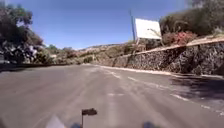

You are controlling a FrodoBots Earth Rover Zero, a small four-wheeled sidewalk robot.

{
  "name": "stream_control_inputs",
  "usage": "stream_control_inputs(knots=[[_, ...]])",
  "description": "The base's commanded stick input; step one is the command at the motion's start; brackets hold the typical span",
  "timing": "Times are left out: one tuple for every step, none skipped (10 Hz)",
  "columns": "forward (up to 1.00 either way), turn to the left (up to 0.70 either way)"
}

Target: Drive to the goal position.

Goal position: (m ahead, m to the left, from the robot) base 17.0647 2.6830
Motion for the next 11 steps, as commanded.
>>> stream_control_inputs(knots=[[0.7, 0.11], [0.7, 0.0], [0.7, 0.0], [0.7, 0.0], [0.7, 0.0], [0.7, 0.0], [0.7, 0.0], [0.7, 0.22], [0.7, 0.28], [0.7, 0.28], [0.7, 0.28]])
